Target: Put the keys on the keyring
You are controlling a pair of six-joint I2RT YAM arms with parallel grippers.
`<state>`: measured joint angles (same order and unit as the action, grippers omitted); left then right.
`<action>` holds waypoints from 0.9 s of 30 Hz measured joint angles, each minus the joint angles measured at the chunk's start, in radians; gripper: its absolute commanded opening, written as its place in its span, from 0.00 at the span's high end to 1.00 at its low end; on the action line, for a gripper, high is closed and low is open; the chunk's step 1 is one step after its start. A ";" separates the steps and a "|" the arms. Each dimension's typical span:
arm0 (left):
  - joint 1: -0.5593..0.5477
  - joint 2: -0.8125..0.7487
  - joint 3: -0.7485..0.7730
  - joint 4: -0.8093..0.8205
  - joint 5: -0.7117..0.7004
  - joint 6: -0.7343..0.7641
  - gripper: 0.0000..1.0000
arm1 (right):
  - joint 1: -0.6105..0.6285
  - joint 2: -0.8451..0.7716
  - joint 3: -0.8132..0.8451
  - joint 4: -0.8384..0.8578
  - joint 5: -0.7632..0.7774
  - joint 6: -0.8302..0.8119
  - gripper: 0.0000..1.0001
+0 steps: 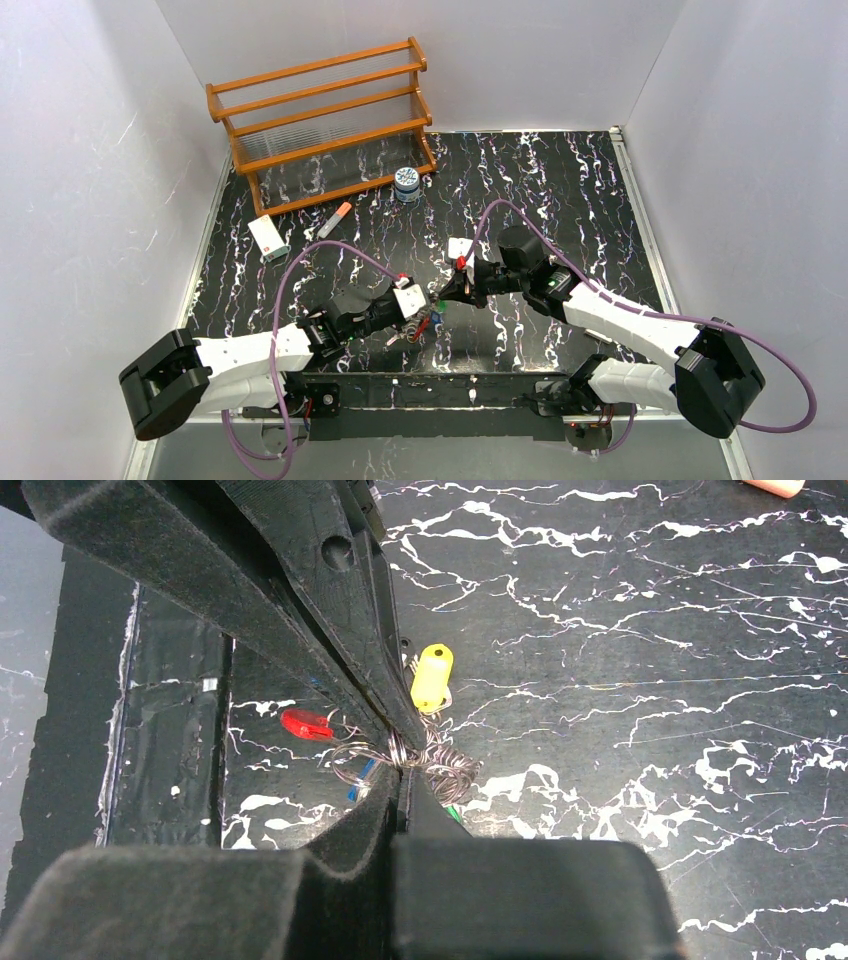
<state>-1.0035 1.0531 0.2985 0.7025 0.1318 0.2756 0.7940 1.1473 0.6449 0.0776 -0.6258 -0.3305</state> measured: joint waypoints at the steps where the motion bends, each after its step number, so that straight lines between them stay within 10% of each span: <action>1: 0.000 0.000 0.000 0.000 0.000 -0.002 1.00 | 0.000 0.000 0.000 0.000 0.001 -0.001 0.99; 11: 0.000 -0.009 0.000 -0.001 -0.001 -0.003 0.79 | 0.000 -0.001 -0.002 0.014 -0.003 0.001 0.99; 17: 0.000 -0.025 0.000 0.011 0.000 -0.006 1.00 | 0.001 -0.001 -0.008 0.037 -0.006 0.018 0.99; 24: 0.000 -0.027 -0.004 0.016 0.006 -0.006 1.00 | 0.001 -0.003 -0.017 0.048 -0.006 0.018 0.99; 27: 0.000 -0.027 -0.006 0.020 0.009 -0.005 1.00 | 0.002 -0.008 -0.021 0.051 -0.002 0.023 0.80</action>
<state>-1.0035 1.0256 0.2928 0.7223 0.1406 0.2703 0.7959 1.1397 0.6243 0.1291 -0.6277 -0.3077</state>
